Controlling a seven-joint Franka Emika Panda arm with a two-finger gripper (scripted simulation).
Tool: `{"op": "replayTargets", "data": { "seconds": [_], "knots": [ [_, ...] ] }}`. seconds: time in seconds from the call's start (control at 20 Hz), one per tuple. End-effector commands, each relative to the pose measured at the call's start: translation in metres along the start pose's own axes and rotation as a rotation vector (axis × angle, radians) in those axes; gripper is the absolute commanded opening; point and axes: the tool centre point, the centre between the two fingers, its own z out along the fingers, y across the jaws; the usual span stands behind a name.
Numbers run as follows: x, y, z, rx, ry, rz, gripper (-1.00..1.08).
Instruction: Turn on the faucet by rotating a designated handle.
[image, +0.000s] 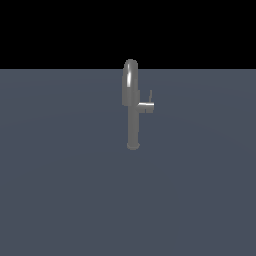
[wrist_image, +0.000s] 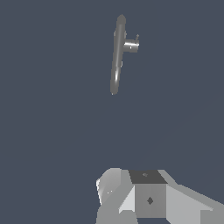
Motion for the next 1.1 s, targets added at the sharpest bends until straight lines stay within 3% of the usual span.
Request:
{"op": "replayTargets", "data": {
  "seconds": [0.0,0.55,1.05],
  "knots": [
    [0.000,0.000,0.000,0.000,0.000,0.000,-1.00],
    [0.016,-0.002,0.001,0.043,-0.040,0.045,-1.00],
    [0.061,-0.003,0.008,0.163,-0.150,0.169,-1.00]
  ]
}}
